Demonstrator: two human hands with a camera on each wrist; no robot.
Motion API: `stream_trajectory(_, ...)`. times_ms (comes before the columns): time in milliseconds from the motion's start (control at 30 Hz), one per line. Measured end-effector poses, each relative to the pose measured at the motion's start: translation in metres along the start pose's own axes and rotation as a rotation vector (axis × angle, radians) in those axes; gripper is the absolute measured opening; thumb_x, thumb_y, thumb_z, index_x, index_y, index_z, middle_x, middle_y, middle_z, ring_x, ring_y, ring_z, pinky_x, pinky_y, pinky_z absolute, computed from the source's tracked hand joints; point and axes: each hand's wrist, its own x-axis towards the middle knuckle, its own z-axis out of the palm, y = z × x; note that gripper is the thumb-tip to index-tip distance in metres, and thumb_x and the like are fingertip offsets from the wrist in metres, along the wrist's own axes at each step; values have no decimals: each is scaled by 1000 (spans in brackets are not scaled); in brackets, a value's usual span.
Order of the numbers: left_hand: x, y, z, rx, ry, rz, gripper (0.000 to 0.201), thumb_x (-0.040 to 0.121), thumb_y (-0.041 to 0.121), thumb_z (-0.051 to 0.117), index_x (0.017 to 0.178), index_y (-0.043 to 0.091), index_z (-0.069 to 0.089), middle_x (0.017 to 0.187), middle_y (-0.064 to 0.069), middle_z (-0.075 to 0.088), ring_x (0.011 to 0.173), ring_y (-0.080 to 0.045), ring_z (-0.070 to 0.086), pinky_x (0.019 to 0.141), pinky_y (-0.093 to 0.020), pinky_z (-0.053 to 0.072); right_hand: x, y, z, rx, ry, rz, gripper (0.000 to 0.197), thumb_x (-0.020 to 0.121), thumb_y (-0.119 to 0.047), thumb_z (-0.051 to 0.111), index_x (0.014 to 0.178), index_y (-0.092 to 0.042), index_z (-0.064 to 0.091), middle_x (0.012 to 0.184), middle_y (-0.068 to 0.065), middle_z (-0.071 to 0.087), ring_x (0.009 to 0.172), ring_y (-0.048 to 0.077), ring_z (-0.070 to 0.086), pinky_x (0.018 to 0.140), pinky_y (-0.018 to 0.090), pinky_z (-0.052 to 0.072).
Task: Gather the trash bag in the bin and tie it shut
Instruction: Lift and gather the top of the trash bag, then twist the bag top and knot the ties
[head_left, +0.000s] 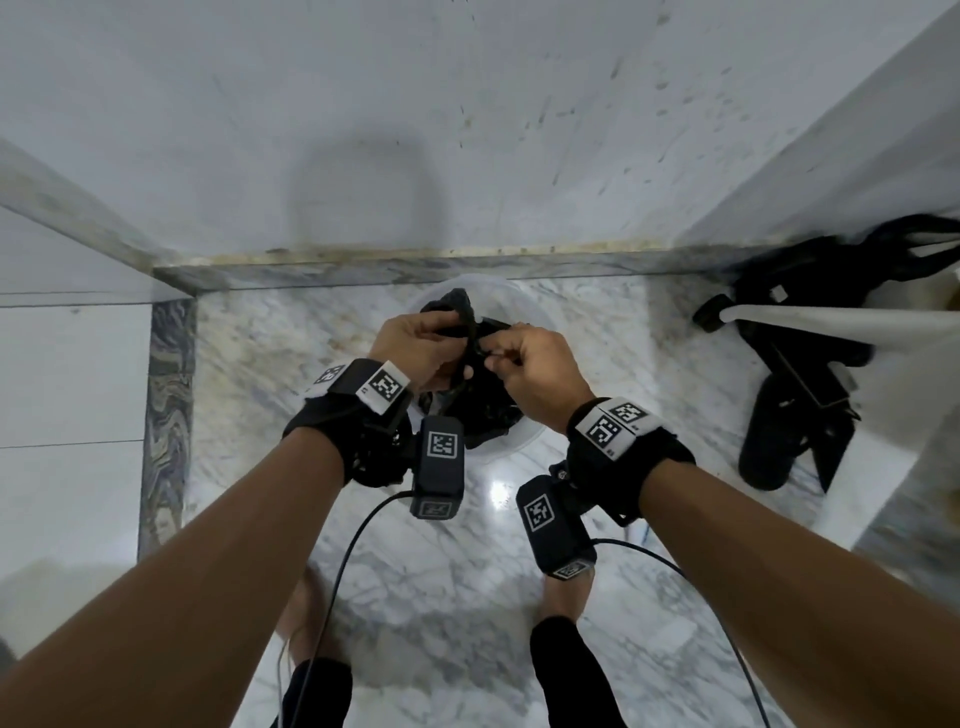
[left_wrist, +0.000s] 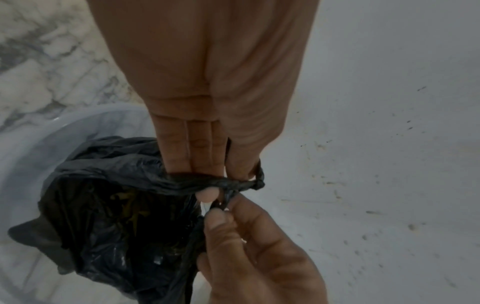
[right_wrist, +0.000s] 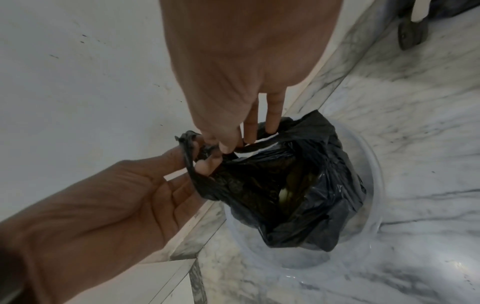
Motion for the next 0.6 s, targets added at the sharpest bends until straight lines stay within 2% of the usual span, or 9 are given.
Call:
stream_trajectory(67,1,-1,2,47,14,21,33,81,-3,61,112,8,64,61,-4,66,40,-10,62,50,-25,56,0,1,-1,42,6,15,18,80,-5,60,92,-13,71,82,-1,70,84,20,65,81,37,54)
stream_trajectory(133,3,-3,2,94,22,46,32,80,-3,63,110,8,64,61,-3,67,39,-10,61,50,-26,55,0,2,-3,92,7,21,12,76,0,64,83,-10,66,70,-5,62,74,15,61,75,32,54)
stream_trajectory(233,6,-4,3,194,52,105,24,76,-5,65,95,9,66,46,5,65,36,-5,58,47,-24,51,2,3,-6,170,-2,34,18,76,5,57,86,-10,59,74,4,67,74,15,63,76,30,52)
stream_trajectory(300,7,-5,5,276,72,170,22,72,-6,67,78,16,63,52,1,63,36,-1,55,49,-22,48,7,1,-9,301,19,146,21,80,0,52,96,-13,54,84,12,72,77,19,65,77,32,52)
stream_trajectory(333,7,-5,6,312,76,201,26,71,-6,67,72,20,61,57,-2,62,39,-1,55,53,-23,47,11,-1,-10,371,24,220,20,82,-7,55,100,-16,53,89,14,73,76,21,64,76,35,53)
stream_trajectory(400,8,-7,6,375,70,234,30,68,-3,69,68,24,57,62,-5,61,49,-10,57,58,-27,47,18,-7,-14,401,-21,301,33,81,-24,67,109,-18,51,93,15,71,74,23,63,74,39,53)
stream_trajectory(433,10,-8,6,394,66,241,29,67,-1,71,68,25,56,64,-6,62,54,-16,58,60,-30,49,22,-8,-15,369,-60,306,41,78,-26,71,112,-17,49,91,14,69,73,23,63,72,38,53)
stream_trajectory(500,13,-9,2,432,82,249,29,65,4,73,67,25,53,65,-4,63,60,-21,59,63,-34,53,29,-8,-15,328,-80,303,43,75,-16,73,110,-17,48,88,12,66,67,19,59,62,32,49)
stream_trajectory(600,20,-3,-12,427,200,249,29,70,-1,64,66,24,49,66,-3,57,64,-22,57,67,-36,52,37,1,-18,268,51,238,26,78,-6,60,92,-22,46,78,6,62,58,16,50,57,29,42)
